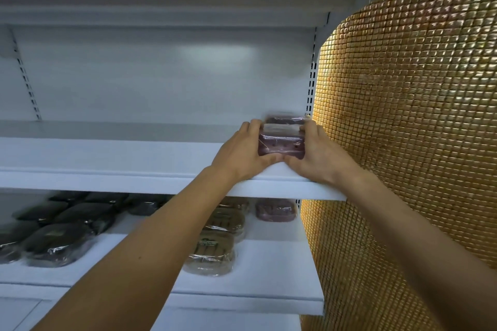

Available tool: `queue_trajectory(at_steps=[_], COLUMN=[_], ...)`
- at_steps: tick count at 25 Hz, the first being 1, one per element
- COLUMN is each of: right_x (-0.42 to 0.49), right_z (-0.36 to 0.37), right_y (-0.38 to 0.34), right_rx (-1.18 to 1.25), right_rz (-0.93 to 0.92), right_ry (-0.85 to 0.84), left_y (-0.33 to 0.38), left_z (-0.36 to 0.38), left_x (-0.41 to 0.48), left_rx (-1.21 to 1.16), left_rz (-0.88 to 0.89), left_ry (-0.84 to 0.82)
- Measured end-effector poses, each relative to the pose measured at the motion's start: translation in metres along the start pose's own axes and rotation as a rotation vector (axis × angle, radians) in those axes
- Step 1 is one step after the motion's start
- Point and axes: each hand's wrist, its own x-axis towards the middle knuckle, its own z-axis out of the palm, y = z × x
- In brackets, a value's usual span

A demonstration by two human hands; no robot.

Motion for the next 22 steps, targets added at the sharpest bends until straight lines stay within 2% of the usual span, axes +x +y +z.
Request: queue_trajectory(at_steps=[7, 11, 18, 22], right_x=[-0.042, -0.072, -0.136, -0.166], right_z=[-0.022, -0.027, -0.017, -0.007], right_y=[-0.015, -0.033, -0.059, -0.067], right_rx=[-0.038, -0.037, -0.103, -0.104], right_rz=[-0.028, -0.123, -0.141, -0.136], right_ry=[-0.094, -0.093, -0.021, -0.045], left_y=[0.009, 0.016, 0.014, 0.006], left_z=[-0.035, -0.052, -0.049, -0.039], left_x=[-0.051, -0.083, -0.15, -0.181], left_rx=[0.086, 0.078, 0.123, 0.115], left_rz=[0.118, 0.146, 0.208, 0.201], left_ry=[-0.043, -0.036, 0.102, 0.097])
